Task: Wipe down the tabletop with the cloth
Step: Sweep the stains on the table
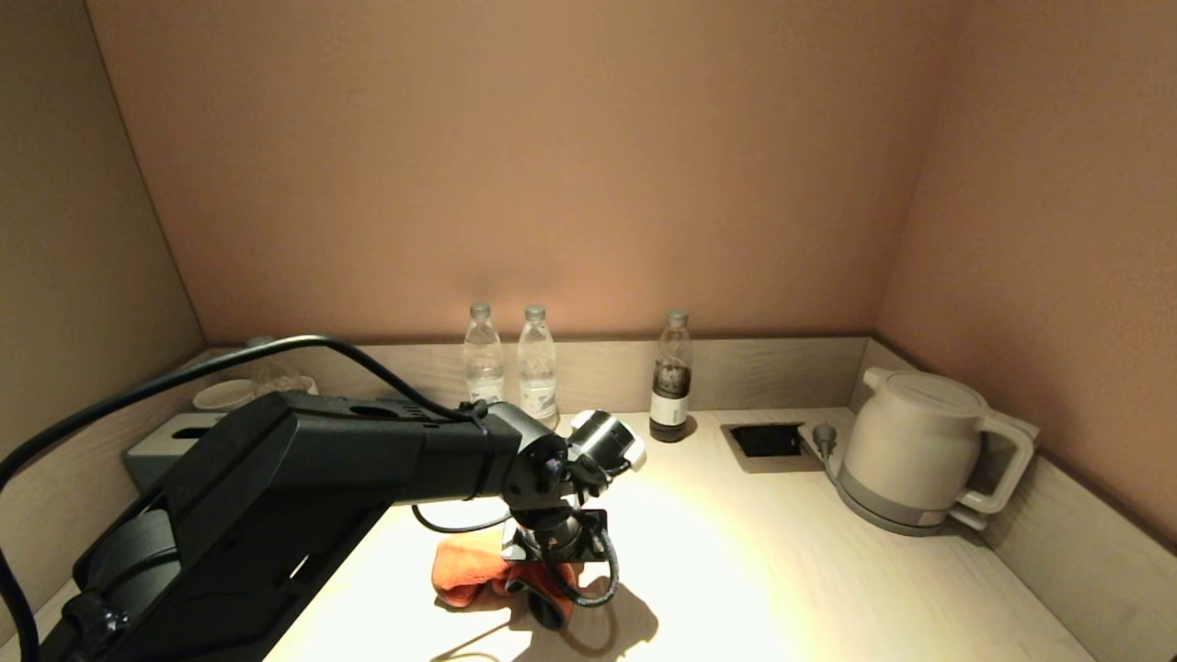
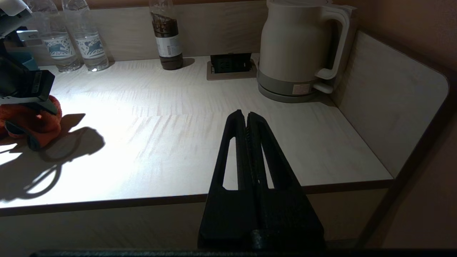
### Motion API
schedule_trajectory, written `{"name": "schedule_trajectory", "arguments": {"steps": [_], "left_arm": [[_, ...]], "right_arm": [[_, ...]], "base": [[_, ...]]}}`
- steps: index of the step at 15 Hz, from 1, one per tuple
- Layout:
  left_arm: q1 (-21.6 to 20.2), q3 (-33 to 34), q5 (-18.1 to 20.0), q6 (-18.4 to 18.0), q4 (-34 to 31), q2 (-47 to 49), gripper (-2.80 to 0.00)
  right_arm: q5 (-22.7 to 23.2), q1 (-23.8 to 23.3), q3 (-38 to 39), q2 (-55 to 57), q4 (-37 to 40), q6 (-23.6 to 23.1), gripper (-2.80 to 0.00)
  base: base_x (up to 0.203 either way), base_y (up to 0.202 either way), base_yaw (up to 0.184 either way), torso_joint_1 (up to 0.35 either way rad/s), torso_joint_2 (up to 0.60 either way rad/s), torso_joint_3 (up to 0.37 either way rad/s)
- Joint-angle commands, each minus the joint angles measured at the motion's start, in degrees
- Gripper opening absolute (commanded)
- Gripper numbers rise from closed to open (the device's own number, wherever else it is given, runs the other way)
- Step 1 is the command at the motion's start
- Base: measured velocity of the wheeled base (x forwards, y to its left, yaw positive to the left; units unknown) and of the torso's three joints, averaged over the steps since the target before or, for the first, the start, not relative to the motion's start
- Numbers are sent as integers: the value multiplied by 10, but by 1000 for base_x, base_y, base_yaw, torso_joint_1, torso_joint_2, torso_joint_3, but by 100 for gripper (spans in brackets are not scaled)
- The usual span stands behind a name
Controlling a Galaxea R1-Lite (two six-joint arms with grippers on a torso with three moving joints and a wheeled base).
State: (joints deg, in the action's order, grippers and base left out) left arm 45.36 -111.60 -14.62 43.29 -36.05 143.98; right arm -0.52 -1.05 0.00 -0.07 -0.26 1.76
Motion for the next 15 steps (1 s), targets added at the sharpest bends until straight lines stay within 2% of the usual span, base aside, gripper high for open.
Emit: {"name": "schedule_trajectory", "arguments": {"steps": [1,7,8,9,15], "left_arm": [[-7,-1,-3,-2,16,12,-280],[-19,-1,-14,-17,64,23,-280],[-20,0,-39,-24,75,31,-280],[-21,-1,-46,-27,79,34,-280],[-29,-1,-50,-34,82,30,-280]], "right_arm": [[0,0,0,1,0,0,-280],[0,0,0,1,0,0,-280],[0,0,0,1,0,0,-280],[1,0,0,1,0,0,-280],[0,0,0,1,0,0,-280]], "base": [[0,0,0,0,0,0],[0,0,0,0,0,0],[0,0,0,0,0,0],[0,0,0,0,0,0],[0,0,0,0,0,0]]}}
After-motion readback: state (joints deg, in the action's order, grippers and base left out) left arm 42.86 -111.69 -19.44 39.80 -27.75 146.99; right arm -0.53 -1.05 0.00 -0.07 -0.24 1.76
